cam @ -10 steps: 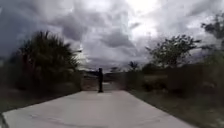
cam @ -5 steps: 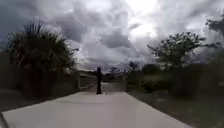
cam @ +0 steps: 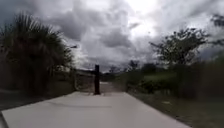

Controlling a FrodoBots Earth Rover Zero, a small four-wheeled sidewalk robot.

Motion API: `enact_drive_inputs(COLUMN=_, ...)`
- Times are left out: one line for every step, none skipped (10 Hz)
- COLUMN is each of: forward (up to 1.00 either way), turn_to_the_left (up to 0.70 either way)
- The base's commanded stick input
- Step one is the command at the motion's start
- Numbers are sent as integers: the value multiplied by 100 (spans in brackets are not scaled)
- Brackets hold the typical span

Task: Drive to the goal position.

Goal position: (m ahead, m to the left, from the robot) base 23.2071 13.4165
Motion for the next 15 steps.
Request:
enact_drive_inputs(forward=85, turn_to_the_left=0)
enact_drive_inputs(forward=85, turn_to_the_left=0)
enact_drive_inputs(forward=85, turn_to_the_left=0)
enact_drive_inputs(forward=85, turn_to_the_left=0)
enact_drive_inputs(forward=85, turn_to_the_left=0)
enact_drive_inputs(forward=85, turn_to_the_left=0)
enact_drive_inputs(forward=85, turn_to_the_left=0)
enact_drive_inputs(forward=85, turn_to_the_left=0)
enact_drive_inputs(forward=85, turn_to_the_left=0)
enact_drive_inputs(forward=85, turn_to_the_left=0)
enact_drive_inputs(forward=85, turn_to_the_left=0)
enact_drive_inputs(forward=85, turn_to_the_left=0)
enact_drive_inputs(forward=85, turn_to_the_left=0)
enact_drive_inputs(forward=85, turn_to_the_left=0)
enact_drive_inputs(forward=85, turn_to_the_left=0)
